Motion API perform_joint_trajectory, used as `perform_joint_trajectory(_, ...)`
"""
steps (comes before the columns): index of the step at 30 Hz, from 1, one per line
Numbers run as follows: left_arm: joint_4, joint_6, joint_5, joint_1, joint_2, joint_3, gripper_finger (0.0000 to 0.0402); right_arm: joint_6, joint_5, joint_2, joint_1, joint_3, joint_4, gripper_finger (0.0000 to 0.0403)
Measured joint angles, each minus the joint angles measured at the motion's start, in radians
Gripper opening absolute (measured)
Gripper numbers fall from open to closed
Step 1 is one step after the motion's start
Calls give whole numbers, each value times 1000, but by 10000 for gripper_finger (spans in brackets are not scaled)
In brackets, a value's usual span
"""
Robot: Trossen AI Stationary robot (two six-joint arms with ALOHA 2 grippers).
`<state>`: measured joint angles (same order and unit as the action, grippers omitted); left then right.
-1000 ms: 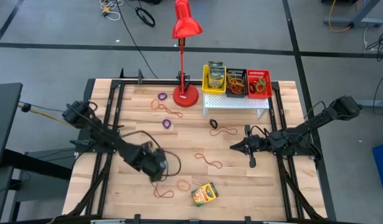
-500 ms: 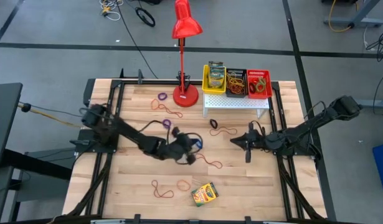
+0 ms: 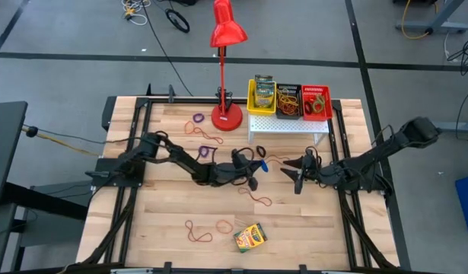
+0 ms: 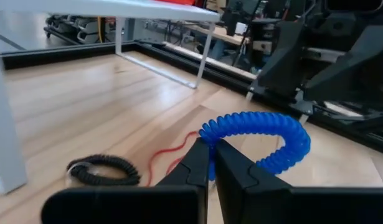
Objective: Pick & Place Office Desk Supplies
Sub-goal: Put the blue spring keychain into the red bin on the shelf
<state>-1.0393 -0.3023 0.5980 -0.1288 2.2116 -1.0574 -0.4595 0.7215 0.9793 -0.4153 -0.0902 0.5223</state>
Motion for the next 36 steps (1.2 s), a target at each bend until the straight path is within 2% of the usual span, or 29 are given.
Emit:
perform_joint_trajectory(6, 78, 9, 10, 5, 1, -46, 14, 7, 1, 142, 0, -24, 140, 205)
perform_joint_trajectory(15, 86, 12, 15, 3, 1, -52, 14, 31, 27, 351, 20, -169, 135, 193)
perform_joint_trajectory(21, 87, 30, 15, -5, 1, -52, 14, 19, 8, 430, 81, -223, 120, 147)
perform_joint_trajectory(28, 87, 44, 19, -16, 1, -52, 24, 31, -49, 448, 108, -232, 113, 50)
perform_joint_trajectory(30, 88, 57, 14, -21, 1, -52, 37, 34, -49, 448, 103, -231, 112, 27)
perform_joint_trajectory(36, 175, 127, 14, -51, -37, -47, 110, 36, -69, 436, 79, -230, 95, 29)
